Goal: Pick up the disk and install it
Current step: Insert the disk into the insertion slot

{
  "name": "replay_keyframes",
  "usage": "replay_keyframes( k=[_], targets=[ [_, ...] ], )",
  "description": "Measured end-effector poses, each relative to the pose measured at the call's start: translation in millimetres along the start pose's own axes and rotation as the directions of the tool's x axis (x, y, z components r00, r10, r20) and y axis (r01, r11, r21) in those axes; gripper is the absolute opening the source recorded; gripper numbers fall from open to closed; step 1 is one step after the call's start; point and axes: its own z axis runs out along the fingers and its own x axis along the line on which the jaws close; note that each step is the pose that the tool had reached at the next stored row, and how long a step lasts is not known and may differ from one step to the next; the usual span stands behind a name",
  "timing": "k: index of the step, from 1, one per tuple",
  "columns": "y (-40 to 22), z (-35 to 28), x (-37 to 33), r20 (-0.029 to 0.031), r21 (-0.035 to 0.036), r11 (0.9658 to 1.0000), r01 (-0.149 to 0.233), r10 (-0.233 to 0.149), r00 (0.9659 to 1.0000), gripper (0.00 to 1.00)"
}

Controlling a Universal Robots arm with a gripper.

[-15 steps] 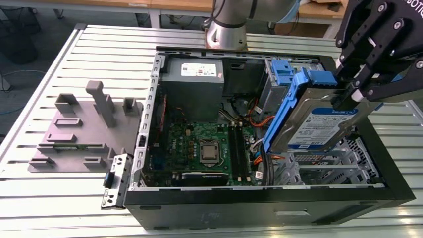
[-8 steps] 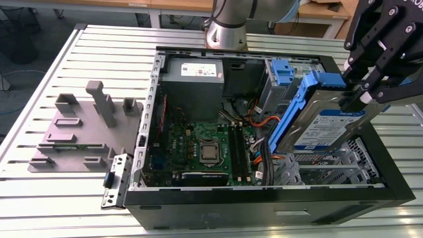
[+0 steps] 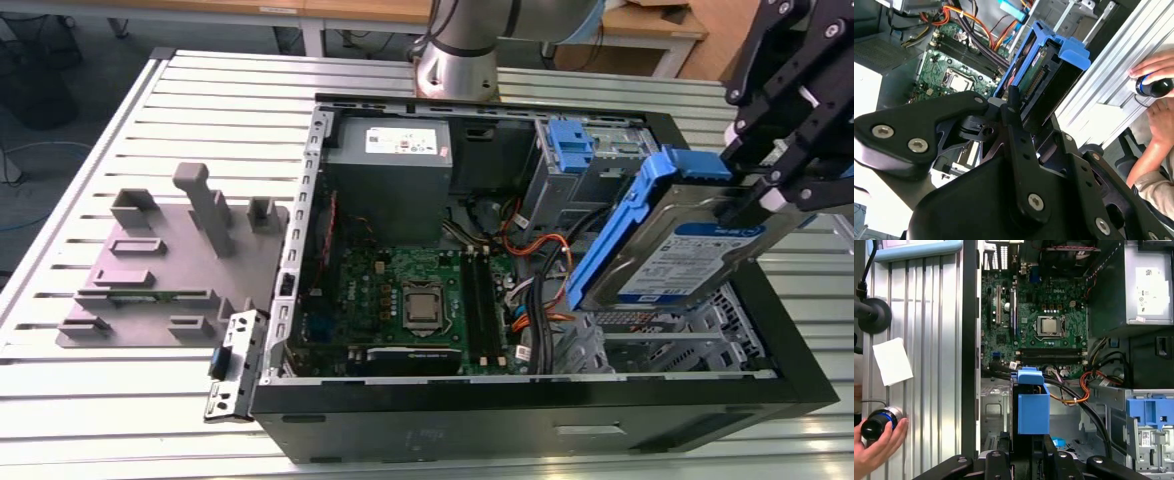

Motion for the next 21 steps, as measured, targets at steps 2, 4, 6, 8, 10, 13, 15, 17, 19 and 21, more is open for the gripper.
replay_keyframes(
  k=[2, 4, 6, 8, 10, 13, 15, 17, 19, 21],
  targets=[
    [-3.7, 0.1, -0.1, 0.0000, -0.0001, 1.0000, 0.000, 0.000, 1.0000, 0.35],
    [-7.1, 0.2, -0.2, -0.0001, -0.0001, 1.0000, 0.000, 0.000, 1.0000, 0.35],
    [-10.4, 0.4, -0.2, 0.0000, -0.0001, 1.0000, 0.000, 0.000, 1.0000, 0.35],
    [-13.9, 0.8, -0.3, 0.0000, -0.0001, 1.0000, 0.000, 0.000, 1.0000, 0.35],
    [-16.6, 1.8, -0.3, -0.0001, -0.0001, 1.0000, 0.000, 0.000, 1.0000, 0.35],
    [-19.9, 3.6, -0.4, -0.0002, -0.0001, 1.0000, 0.000, 0.000, 1.0000, 0.35],
    [-21.5, 4.9, -0.4, 0.0000, -0.0001, 1.0000, 0.000, 0.000, 1.0000, 0.35],
    [-22.8, 6.1, -0.3, 0.0005, -0.0001, 1.0000, 0.000, 0.000, 1.0000, 0.35],
    [-24.6, 6.6, -0.3, 0.0014, -0.0002, 1.0000, 0.000, 0.000, 1.0000, 0.35],
    [-27.7, 6.9, -0.4, 0.0013, -0.0001, 1.0000, 0.000, 0.000, 1.0000, 0.35]
  ],
)
